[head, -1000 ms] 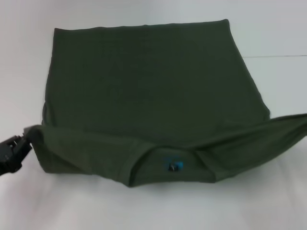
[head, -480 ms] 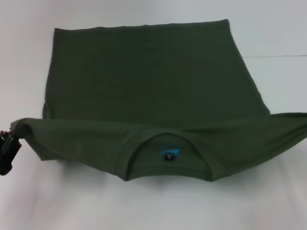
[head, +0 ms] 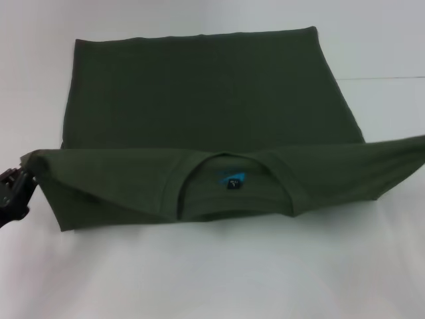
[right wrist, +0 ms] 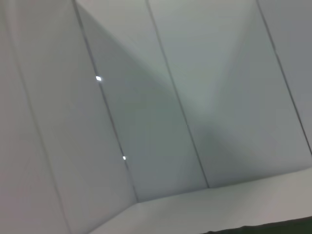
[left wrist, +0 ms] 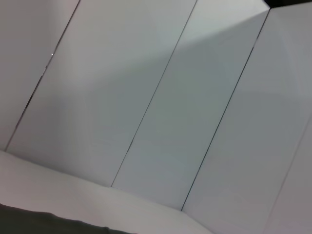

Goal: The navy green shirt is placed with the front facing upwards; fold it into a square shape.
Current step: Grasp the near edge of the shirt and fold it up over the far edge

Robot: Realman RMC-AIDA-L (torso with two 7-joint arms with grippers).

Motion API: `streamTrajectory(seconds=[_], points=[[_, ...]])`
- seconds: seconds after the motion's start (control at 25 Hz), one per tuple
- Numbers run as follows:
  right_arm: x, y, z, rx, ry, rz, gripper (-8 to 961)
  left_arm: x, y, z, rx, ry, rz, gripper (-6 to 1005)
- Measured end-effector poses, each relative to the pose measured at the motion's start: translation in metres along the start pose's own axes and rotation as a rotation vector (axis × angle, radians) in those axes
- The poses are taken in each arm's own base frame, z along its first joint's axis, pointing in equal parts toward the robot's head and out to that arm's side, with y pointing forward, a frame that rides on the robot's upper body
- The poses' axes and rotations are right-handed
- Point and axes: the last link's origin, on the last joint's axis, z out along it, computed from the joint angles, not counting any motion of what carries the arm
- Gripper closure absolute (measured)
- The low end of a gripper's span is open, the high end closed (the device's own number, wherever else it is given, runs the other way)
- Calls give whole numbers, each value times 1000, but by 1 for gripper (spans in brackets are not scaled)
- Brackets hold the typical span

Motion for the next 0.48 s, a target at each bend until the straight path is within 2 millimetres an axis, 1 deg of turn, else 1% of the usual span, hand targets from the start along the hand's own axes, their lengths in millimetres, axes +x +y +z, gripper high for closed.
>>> streamTrajectory(seconds=[0.16, 0.32, 0.48], points=[[-5, -13, 26, 36, 34, 18, 913, -3, -3, 22, 14, -22, 27, 957], [-9, -21, 50, 55, 59, 5, 913, -3, -9, 46, 51, -44, 48, 957], [-12, -30, 70, 98, 85, 4, 913, -2, -13, 69, 84, -60, 89, 956]])
